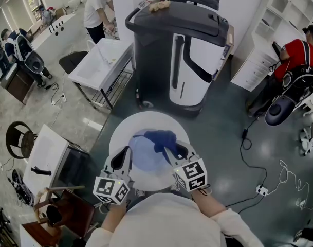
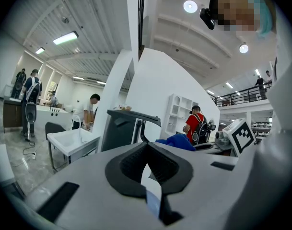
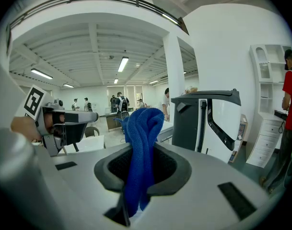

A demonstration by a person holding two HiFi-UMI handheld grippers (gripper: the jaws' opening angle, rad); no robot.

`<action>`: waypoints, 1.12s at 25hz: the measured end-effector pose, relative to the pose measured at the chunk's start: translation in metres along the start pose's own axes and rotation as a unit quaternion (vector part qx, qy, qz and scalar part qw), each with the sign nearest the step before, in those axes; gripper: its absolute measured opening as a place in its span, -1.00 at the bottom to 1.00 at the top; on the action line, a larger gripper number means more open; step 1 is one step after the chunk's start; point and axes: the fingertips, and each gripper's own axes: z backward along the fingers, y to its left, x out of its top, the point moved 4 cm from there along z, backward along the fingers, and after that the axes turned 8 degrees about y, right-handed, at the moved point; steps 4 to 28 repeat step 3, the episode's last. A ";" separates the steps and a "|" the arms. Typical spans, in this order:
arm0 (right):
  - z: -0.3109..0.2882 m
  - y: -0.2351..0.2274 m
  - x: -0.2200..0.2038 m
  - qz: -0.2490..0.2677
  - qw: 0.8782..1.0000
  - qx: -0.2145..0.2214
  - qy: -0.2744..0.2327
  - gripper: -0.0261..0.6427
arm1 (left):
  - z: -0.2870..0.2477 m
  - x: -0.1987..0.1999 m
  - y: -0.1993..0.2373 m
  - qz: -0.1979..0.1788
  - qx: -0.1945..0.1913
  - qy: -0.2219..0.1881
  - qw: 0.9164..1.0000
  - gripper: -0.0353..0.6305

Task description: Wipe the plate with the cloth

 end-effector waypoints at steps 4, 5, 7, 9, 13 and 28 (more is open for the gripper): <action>0.000 0.000 0.000 0.000 1.000 0.000 0.000 -0.67 | 0.000 -0.001 0.001 0.001 0.001 0.000 1.000 -0.80; 0.000 0.000 0.000 0.000 1.000 0.000 0.000 -0.67 | 0.000 -0.001 0.001 0.001 0.001 0.000 1.000 -0.80; 0.000 0.000 0.000 0.000 1.000 0.000 0.000 -0.67 | 0.000 -0.001 0.001 0.001 0.001 0.000 1.000 -0.80; 0.000 0.000 0.000 0.000 1.000 0.000 0.000 -0.67 | 0.000 -0.001 0.001 0.001 0.001 0.000 1.000 -0.80; 0.000 0.000 0.000 0.000 1.000 0.000 0.000 -0.67 | 0.000 -0.001 0.001 0.001 0.001 0.000 1.000 -0.80; 0.000 0.000 0.000 0.000 1.000 0.000 0.000 -0.67 | 0.000 -0.001 0.001 0.001 0.001 0.000 1.000 -0.80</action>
